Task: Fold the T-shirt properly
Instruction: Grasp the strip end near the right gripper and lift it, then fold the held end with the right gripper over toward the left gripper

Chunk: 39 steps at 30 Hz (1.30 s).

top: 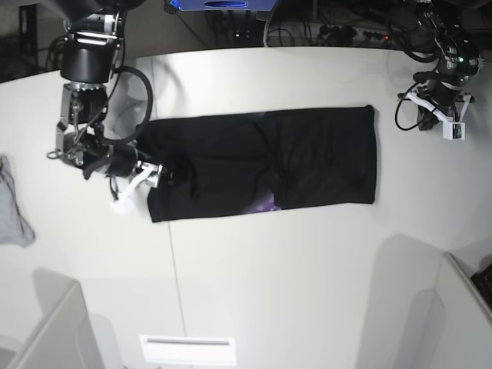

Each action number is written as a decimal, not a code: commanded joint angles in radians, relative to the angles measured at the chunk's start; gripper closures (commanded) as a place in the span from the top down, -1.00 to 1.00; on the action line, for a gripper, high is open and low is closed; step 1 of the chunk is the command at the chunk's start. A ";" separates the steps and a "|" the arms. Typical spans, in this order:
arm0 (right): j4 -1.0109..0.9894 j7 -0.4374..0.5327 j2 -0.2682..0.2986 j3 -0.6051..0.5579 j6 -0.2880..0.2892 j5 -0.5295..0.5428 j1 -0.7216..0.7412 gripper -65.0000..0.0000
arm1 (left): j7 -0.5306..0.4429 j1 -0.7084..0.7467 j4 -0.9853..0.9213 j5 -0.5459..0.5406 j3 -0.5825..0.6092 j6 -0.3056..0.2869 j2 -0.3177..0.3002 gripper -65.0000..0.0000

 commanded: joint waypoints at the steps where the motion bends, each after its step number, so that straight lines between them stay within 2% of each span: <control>1: -0.001 -0.017 0.005 0.000 -0.001 -0.032 0.007 0.33 | -0.018 -0.014 0.014 -0.012 -0.002 -0.003 -0.010 -1.00; 4: -0.001 -0.017 -0.001 0.000 -0.001 -0.033 0.007 0.32 | -0.016 -0.044 -0.030 -0.010 -0.002 -0.001 0.004 -1.00; 6: -0.001 -0.015 -0.001 0.000 -0.001 -0.033 0.007 0.19 | -0.016 -0.061 -0.064 -0.009 0.020 -0.001 0.004 -1.00; 8: -0.001 0.000 -0.001 0.000 -0.002 -0.038 0.009 -0.15 | -0.021 -0.071 -0.090 0.024 0.064 0.016 0.004 -1.00; 12: -0.001 0.021 0.005 0.000 -0.007 -0.038 0.012 -0.95 | -0.024 -0.071 -0.089 0.077 0.156 0.045 0.010 -1.00; 13: 0.005 0.031 0.005 0.000 -0.007 -0.038 0.014 -1.00 | -0.024 -0.071 -0.089 0.077 0.171 0.045 0.010 -1.00; 19: 0.032 0.051 0.002 -0.001 -0.009 -0.040 0.015 -1.00 | -0.023 -0.082 -0.087 0.077 0.230 0.045 0.010 -1.00; 23: 0.134 0.052 0.005 -0.084 -0.021 -0.040 0.011 -1.00 | -0.018 -0.085 -0.087 0.077 0.256 0.045 0.010 -1.00; 28: 0.262 0.061 0.000 -0.201 -0.202 -0.040 0.007 -1.00 | -0.018 -0.084 -0.064 0.077 0.313 0.045 0.010 -1.00; 32: 0.336 0.094 0.000 -0.314 -0.291 -0.040 0.006 -1.00 | -0.018 -0.079 -0.037 0.077 0.322 0.045 0.010 -1.00; 36: 0.396 0.095 -0.003 -0.393 -0.348 -0.038 0.006 -1.00 | -0.018 -0.079 -0.030 0.079 0.314 0.045 0.008 -1.00; 39: 0.436 0.100 -0.029 -0.414 -0.361 -0.038 0.006 -1.00 | -0.018 -0.077 -0.030 0.082 0.313 0.045 0.007 -1.00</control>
